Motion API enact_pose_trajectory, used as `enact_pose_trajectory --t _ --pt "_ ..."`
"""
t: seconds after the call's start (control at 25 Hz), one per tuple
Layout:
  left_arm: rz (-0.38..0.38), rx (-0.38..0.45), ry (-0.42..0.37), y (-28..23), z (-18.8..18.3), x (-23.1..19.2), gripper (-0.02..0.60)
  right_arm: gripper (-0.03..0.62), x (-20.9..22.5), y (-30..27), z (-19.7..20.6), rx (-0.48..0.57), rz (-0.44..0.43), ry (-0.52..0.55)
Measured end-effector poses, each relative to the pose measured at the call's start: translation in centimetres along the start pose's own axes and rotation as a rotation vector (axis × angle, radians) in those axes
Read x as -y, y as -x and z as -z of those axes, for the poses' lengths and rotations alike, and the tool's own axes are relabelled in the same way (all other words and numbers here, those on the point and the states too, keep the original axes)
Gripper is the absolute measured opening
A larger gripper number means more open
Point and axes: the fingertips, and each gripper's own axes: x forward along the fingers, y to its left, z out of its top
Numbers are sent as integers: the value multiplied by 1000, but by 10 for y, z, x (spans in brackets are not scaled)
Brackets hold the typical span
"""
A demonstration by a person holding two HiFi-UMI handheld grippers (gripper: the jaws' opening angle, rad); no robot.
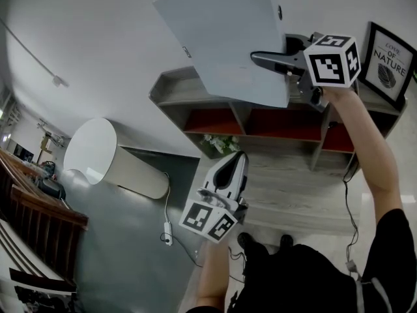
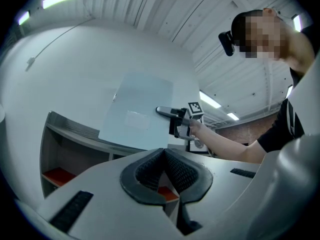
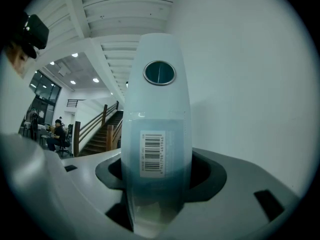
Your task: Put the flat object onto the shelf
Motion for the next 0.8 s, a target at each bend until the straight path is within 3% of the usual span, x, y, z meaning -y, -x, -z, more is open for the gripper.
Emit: enact_pose_trajectory --t 0.8 --pt "18 2 -2 1 0 -16 15 279 44 -23 21 -39 35 21"
